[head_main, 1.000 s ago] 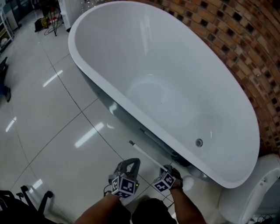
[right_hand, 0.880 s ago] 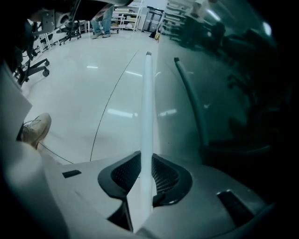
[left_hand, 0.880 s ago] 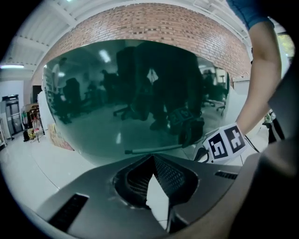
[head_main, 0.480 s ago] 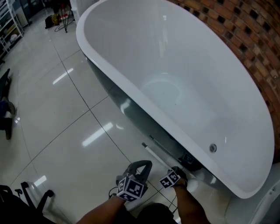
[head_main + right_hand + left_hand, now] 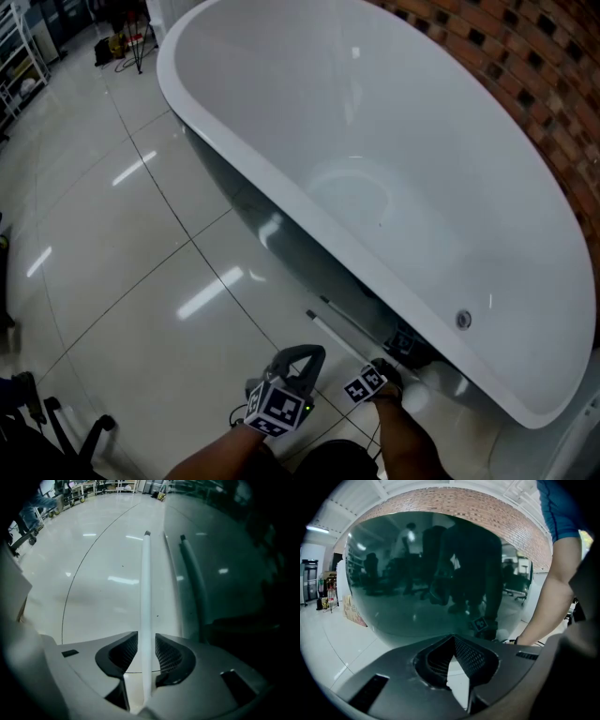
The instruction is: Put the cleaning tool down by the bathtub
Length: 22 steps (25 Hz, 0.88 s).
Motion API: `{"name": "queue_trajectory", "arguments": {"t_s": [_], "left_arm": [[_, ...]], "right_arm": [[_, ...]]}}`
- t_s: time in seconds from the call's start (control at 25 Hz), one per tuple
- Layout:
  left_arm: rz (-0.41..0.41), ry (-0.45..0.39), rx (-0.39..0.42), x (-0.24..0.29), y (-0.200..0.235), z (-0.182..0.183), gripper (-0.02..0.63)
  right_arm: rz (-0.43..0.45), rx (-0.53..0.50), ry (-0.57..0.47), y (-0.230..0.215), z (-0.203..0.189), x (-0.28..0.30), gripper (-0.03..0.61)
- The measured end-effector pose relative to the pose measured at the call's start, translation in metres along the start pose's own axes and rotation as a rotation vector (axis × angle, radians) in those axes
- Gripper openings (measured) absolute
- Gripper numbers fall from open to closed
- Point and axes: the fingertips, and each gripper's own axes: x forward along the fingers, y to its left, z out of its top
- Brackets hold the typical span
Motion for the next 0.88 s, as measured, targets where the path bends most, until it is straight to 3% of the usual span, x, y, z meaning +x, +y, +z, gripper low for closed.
{"name": "queue_trajectory", "arguments": {"t_s": [0.2,0.4,0.6,0.88], "left_arm": [[0.007,0.048,0.057,-0.004,0.003,-0.011,0.0],[0.021,0.068,0.064,-0.034,-0.007,0.013,0.0],[0.009,0.072,0.053,-0.084,-0.025,0.079,0.0],[0.01,0.059,0.06,-0.16,-0.043,0.202,0.0]], "right_arm": [[0.008,0.06,-0.036,0.002,0.003,-0.027,0.156],[0.039,0.183,-0.151,-0.002,-0.005,-0.12,0.11],[0.032,0.322,-0.284,-0.015,-0.004,-0.243,0.092],[-0.025,0.515,-0.433,-0.037,0.0,-0.423,0.075]]}}
